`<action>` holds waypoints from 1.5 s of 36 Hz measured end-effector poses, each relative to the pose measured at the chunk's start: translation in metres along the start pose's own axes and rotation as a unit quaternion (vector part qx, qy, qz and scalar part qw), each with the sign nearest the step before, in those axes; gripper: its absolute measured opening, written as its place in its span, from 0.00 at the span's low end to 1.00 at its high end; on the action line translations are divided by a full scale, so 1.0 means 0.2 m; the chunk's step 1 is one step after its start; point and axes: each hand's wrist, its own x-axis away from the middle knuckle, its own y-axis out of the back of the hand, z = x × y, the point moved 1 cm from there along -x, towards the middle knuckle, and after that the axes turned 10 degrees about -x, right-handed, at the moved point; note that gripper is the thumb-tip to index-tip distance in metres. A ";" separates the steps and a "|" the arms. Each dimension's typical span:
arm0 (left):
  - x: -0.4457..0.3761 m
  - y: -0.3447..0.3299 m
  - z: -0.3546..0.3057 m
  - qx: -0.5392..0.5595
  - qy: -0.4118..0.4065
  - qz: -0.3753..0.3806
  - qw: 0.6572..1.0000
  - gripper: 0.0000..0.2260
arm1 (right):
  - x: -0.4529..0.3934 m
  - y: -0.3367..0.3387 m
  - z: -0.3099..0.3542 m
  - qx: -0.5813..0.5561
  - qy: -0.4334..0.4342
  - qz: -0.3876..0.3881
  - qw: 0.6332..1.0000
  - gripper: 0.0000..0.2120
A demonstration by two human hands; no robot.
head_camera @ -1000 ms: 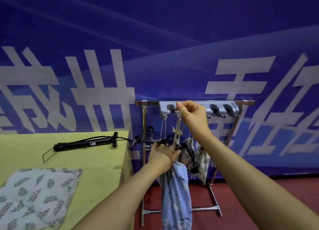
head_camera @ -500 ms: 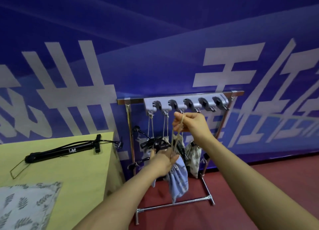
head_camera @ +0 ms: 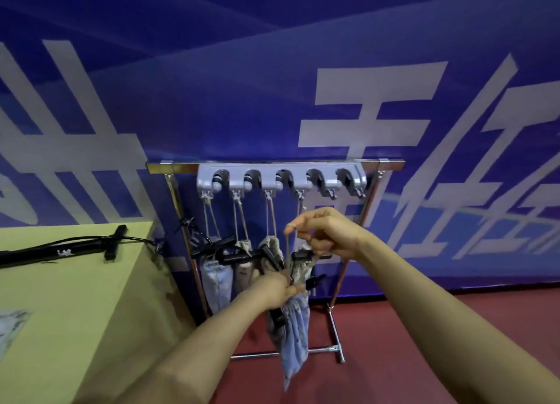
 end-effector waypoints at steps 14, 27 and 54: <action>-0.23 -0.06 -0.45 0.136 0.055 -0.033 0.989 0.19 | 0.08 0.47 -0.07 0.070 -0.025 -0.013 0.997 0.09; -0.42 0.38 -0.53 0.325 0.050 -0.229 0.916 0.07 | -0.03 0.64 0.02 0.215 0.095 -0.169 0.957 0.09; -0.69 0.47 -0.43 0.260 0.117 -0.236 0.929 0.10 | -0.35 0.80 -0.14 0.367 0.063 -0.268 0.889 0.09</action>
